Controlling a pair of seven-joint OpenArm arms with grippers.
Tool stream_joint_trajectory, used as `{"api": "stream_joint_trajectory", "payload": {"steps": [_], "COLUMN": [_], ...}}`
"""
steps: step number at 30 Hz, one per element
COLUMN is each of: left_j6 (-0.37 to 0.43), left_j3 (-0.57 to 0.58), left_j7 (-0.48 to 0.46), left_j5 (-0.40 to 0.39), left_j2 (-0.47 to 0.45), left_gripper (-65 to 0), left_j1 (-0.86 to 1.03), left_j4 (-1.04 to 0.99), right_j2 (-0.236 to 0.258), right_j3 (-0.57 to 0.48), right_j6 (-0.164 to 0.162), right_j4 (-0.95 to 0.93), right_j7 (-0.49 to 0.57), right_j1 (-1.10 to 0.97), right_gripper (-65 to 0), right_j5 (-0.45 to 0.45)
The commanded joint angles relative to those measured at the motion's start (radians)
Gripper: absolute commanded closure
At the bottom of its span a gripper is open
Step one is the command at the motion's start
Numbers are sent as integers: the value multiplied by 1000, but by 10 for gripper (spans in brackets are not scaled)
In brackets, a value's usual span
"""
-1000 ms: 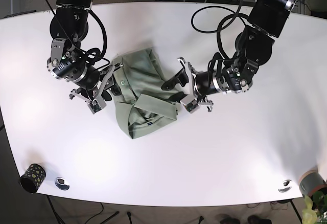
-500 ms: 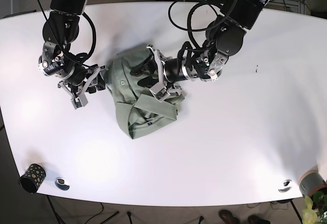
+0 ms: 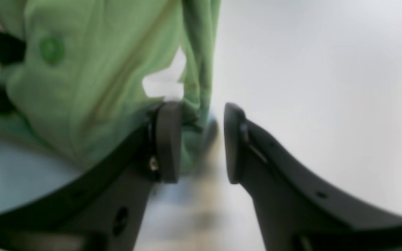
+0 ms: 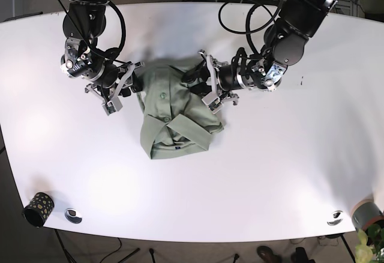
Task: Fold the T-shirt properly
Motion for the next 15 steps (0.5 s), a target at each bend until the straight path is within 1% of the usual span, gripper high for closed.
{"api": "stream_joint_trajectory", "payload": {"steps": [1,4,7,9,11,15], "left_j6": [8,6,6,6,6,6], "left_j3": [-1,-1,-1,-1,-1,-1], "left_j7": [17,17,17,17,17,17], "left_j5": [13,13,13,13,13,13], "left_j2": [-50,-85,-99,-99,-98,-93], "left_gripper": [-235,-235,-235,-235,-235,-235], "left_j1": [-12,-9,-7,-7,-7,-7], "left_j4": [34,58,64,61,60,60], "right_j2": [-13,-24,-59,-62,-62,-62], "right_j3": [-2,-6,0,0,0,0], "right_j6": [4,8,11,11,11,7], "right_j4": [96,168,220,237,237,206], "right_j7": [23,-1,-47,-73,-101,-118], "right_j1": [-6,-37,-52,-54,-54,-54], "right_gripper": [-187,-187,-187,-187,-187,-187], "right_j5": [19,21,65,120,209,357]}}
